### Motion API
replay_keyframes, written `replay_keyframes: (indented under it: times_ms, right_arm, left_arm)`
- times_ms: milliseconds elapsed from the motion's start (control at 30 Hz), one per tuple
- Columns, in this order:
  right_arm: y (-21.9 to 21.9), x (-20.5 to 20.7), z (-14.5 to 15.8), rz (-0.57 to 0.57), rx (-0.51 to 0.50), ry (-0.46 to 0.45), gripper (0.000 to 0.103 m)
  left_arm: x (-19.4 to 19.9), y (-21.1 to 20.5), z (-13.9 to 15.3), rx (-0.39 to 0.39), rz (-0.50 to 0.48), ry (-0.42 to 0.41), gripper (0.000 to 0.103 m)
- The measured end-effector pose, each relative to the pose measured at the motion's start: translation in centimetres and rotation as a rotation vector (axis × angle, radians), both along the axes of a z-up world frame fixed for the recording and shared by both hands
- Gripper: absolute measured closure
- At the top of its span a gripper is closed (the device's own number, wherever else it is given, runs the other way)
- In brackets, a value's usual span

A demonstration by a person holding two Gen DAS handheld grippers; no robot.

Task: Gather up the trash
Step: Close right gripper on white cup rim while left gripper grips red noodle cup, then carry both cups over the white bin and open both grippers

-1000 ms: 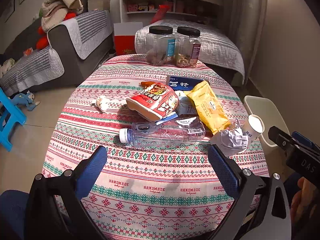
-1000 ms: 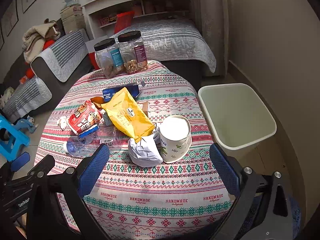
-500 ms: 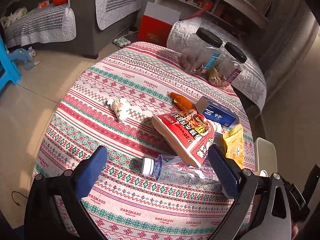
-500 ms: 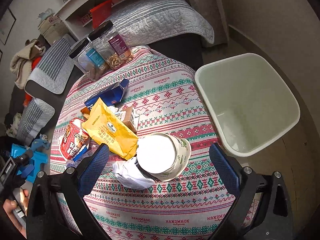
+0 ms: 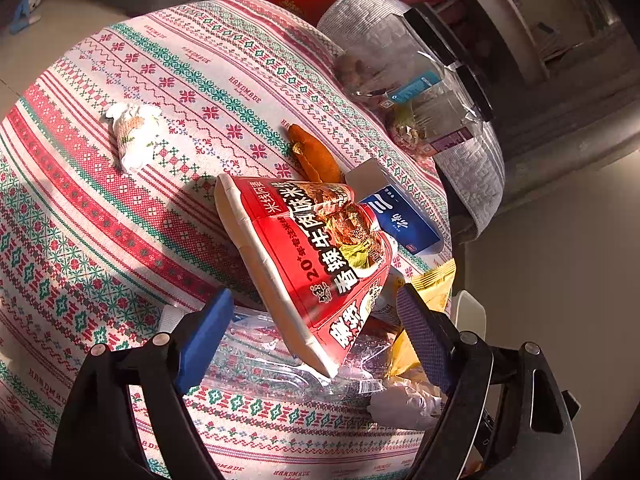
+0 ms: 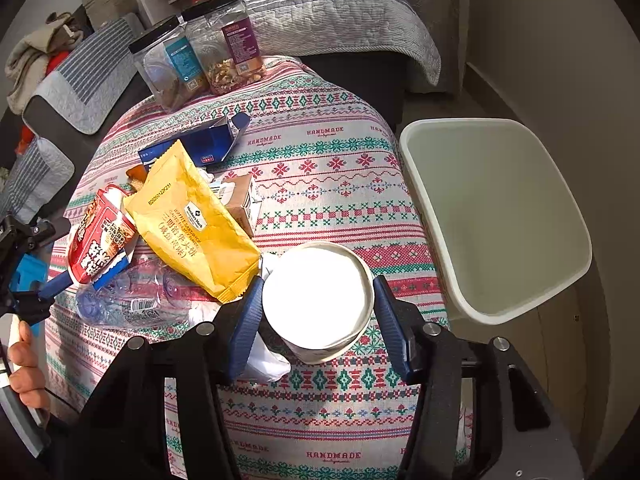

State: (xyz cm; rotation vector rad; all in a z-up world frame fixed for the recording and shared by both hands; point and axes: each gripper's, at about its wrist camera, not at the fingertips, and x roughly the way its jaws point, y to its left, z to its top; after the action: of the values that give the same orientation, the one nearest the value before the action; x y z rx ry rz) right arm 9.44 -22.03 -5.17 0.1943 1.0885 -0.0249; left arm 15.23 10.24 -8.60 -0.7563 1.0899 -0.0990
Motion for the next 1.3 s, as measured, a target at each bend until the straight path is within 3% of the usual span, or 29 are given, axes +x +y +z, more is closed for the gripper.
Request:
replay_keyframes:
  times_ms: [33, 100, 133, 200, 300, 433, 667, 800, 900, 1033, 1167, 1300]
  right_arm:
    - [-0.1, 0.0, 0.1, 0.0, 0.004, -0.004, 0.051]
    - [-0.1, -0.1, 0.1, 0.001, 0.02, -0.012, 0.052]
    - [-0.2, -0.1, 0.2, 0.001, 0.029, -0.017, 0.052]
    - [-0.2, -0.1, 0.4, -0.002, 0.037, -0.028, 0.052]
    - [-0.6, -0.3, 0.7, -0.008, 0.056, -0.04, 0.053]
    - [-0.9, -0.7, 1.4, -0.012, 0.084, -0.072, 0.053]
    - [-3.0, -1.6, 3.2, -0.055, 0.141, -0.166, 0.053]
    - [-4.5, -2.0, 4.4, -0.076, 0.153, -0.207, 0.053]
    - [-6.1, -2.0, 4.9, -0.095, 0.182, -0.221, 0.053]
    - [-8.8, -1.3, 6.1, -0.141, 0.183, -0.266, 0.053]
    - [-12.4, -0.5, 6.9, -0.212, 0.144, -0.312, 0.053]
    - [-16.5, -1.0, 5.4, -0.329, 0.196, -0.269, 0.053]
  left_arm:
    - [0.2, -0.1, -0.3, -0.014, 0.004, 0.006, 0.043]
    - [0.4, 0.0, -1.0, -0.041, 0.02, 0.013, 0.056]
    - [0.5, 0.1, -1.2, -0.072, 0.023, 0.001, 0.073]
    - [0.4, 0.3, -1.5, -0.119, 0.02, -0.013, 0.091]
    - [0.1, 0.4, -1.0, -0.117, 0.015, -0.042, 0.098]
    - [-0.4, 0.7, 0.2, -0.104, 0.024, -0.078, 0.098]
    - [-3.0, 0.0, 4.8, -0.016, -0.013, -0.209, 0.098]
    - [-3.8, -0.9, 7.4, -0.017, -0.053, -0.28, 0.098]
    - [-3.9, -2.6, 8.8, -0.073, -0.101, -0.312, 0.098]
    - [-3.9, -6.9, 10.1, -0.061, -0.196, -0.343, 0.098]
    - [-3.8, -13.9, 10.6, -0.057, -0.316, -0.354, 0.098]
    - [-3.1, -21.6, 9.7, -0.06, -0.441, -0.343, 0.098]
